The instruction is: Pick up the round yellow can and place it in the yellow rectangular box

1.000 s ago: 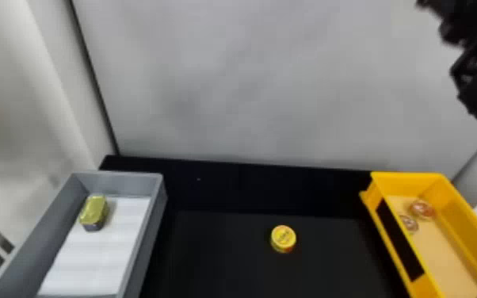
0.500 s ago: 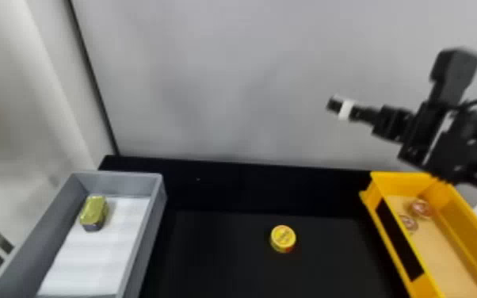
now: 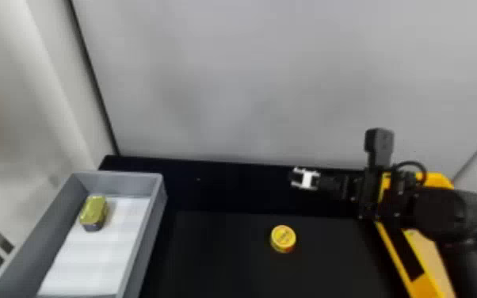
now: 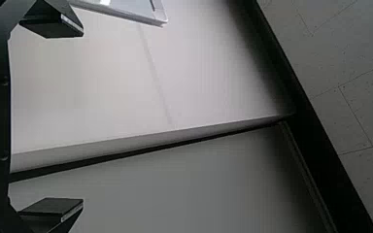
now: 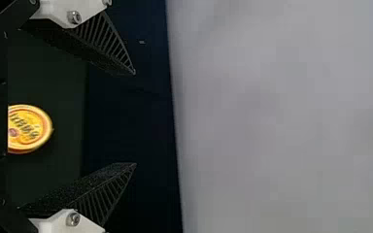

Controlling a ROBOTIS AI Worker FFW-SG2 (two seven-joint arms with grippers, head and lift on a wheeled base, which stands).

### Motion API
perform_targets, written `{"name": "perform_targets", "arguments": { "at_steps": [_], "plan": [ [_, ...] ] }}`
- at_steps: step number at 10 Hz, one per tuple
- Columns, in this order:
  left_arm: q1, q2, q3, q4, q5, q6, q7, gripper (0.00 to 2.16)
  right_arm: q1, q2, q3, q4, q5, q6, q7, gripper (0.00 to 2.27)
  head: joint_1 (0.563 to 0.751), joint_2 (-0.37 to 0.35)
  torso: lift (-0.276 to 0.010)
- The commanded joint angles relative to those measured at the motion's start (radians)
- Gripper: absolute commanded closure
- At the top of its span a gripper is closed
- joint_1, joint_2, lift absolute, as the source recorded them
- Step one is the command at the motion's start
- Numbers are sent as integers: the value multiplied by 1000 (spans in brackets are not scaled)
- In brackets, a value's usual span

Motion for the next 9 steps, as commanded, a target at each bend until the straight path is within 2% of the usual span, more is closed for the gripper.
{"name": "perform_targets", "arguments": {
  "at_steps": [1, 2, 3, 6, 9],
  "plan": [
    [-3, 2, -2, 0, 3, -4, 1, 55, -33, 12, 85, 142, 196, -44, 128, 119, 747, -80, -9],
    [-5, 6, -3, 0, 3, -5, 1, 55, -47, 21, 120, 197, 305, -67, 212, 121, 747, -80, -9],
    [-5, 8, -3, 2, 3, -12, 1, 55, -51, 38, 139, 232, 359, -82, 250, 119, 747, -80, -9],
    [-3, 9, -2, 0, 3, -16, -2, 55, -50, 104, 134, 346, 598, -154, 415, 121, 747, -80, -9],
    [-3, 11, 0, 0, 2, -22, -7, 55, -47, 111, 148, 421, 622, -223, 425, 121, 747, -80, -9]
  ]
}}
